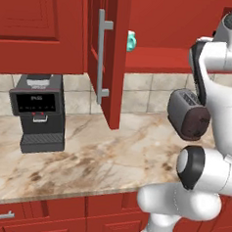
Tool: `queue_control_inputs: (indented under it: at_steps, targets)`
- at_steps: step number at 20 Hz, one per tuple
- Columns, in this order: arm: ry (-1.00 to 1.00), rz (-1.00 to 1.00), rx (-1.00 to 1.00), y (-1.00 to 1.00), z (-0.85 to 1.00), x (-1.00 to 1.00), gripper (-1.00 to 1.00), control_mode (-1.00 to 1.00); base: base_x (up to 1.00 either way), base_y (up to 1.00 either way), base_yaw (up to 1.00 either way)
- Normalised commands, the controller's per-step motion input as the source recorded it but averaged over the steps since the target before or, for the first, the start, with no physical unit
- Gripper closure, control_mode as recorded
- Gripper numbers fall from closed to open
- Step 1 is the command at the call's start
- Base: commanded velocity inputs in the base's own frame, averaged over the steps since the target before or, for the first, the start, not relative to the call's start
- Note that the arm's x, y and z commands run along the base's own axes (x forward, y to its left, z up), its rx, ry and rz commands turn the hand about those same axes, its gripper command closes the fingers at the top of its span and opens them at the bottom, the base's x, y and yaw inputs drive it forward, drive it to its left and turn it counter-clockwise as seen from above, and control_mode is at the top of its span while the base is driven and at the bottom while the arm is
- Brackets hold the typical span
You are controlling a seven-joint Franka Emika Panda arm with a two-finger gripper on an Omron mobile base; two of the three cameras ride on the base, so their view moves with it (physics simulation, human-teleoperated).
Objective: Take the cinnamon bottle from the cabinet and place it on the dining table, next to the plate with the cupcake. Then take the chocolate from the dining counter and place it on the cupcake plate.
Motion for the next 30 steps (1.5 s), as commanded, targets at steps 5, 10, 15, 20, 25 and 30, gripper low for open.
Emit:
queue_control_inputs:
  at_steps: [5, 10, 15, 20, 25, 30]
  targets:
    - [-0.03, 0.00, 0.02, -0.30, -0.04, 0.37, -1.00, -1.00, 0.00, 0.00, 0.00]
    - [-0.06, 0.01, 0.00, -0.22, -0.09, 0.51, -1.00, -1.00, 0.00, 0.00, 0.00]
    - [-0.13, 0.04, 0.00, 0.00, -0.01, 0.60, -1.00, -1.00, 0.00, 0.00, 0.00]
    - [-0.06, 0.00, 0.00, -0.13, 0.00, 0.31, -1.00, -1.00, 0.00, 0.00, 0.00]
    - [0.00, 0.00, 0.02, -0.33, 0.00, 0.16, -1.00, -1.00, 0.00, 0.00, 0.00]
    - [0.00, 0.00, 0.01, -0.21, 0.00, 0.23, -1.00, -1.00, 0.00, 0.00, 0.00]
